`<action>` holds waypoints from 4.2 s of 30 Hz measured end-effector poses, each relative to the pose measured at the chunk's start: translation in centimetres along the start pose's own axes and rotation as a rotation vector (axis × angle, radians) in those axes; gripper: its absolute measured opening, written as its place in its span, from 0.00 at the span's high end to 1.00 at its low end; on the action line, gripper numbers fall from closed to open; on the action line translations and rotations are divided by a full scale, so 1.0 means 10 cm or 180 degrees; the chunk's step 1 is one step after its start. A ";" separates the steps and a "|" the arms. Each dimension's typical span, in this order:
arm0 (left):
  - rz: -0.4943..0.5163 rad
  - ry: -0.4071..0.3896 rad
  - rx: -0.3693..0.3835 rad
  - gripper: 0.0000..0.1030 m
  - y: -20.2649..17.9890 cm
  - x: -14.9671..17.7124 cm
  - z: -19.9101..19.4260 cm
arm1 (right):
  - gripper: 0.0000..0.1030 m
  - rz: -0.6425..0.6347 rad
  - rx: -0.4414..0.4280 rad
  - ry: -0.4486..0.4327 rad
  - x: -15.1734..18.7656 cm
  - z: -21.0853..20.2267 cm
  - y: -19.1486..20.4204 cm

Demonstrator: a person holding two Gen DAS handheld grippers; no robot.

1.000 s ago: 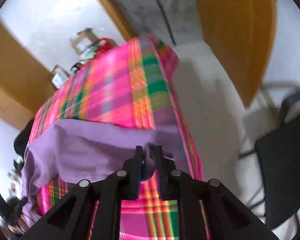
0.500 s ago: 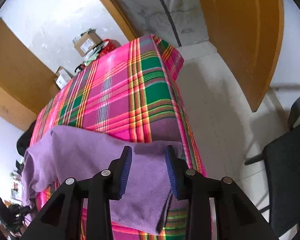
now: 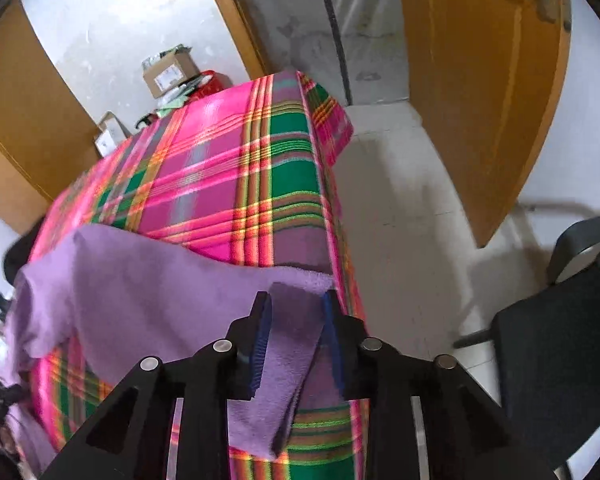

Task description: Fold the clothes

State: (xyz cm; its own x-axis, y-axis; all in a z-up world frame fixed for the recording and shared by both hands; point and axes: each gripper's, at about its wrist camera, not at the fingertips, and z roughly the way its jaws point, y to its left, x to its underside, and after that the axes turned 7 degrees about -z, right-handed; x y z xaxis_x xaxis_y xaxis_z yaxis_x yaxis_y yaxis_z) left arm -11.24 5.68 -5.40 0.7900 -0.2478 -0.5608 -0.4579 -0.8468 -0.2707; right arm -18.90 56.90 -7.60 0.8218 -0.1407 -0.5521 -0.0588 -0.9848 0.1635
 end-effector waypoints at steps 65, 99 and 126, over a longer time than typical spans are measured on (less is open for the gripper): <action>0.1227 -0.0067 -0.0102 1.00 -0.71 -0.31 0.38 | 0.97 0.1715 -0.0922 -0.0944 0.07 -0.69 -1.08; -0.1224 -0.0189 -0.0750 0.74 2.64 0.03 -0.66 | 0.61 0.0171 -0.1098 -0.0313 1.27 -0.96 1.68; -0.1055 -0.0442 -0.1580 0.78 2.75 -0.34 -0.64 | 0.61 0.0488 -0.1058 -0.0233 1.49 -0.92 1.72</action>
State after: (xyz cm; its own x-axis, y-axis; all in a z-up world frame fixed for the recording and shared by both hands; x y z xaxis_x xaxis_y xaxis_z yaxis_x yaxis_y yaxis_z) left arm -23.89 -19.72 -5.96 0.7821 0.1016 -0.6148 0.0742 -0.9948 -0.0700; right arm -2.48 38.76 -5.51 0.7744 -0.3026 -0.5556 0.0192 -0.8665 0.4987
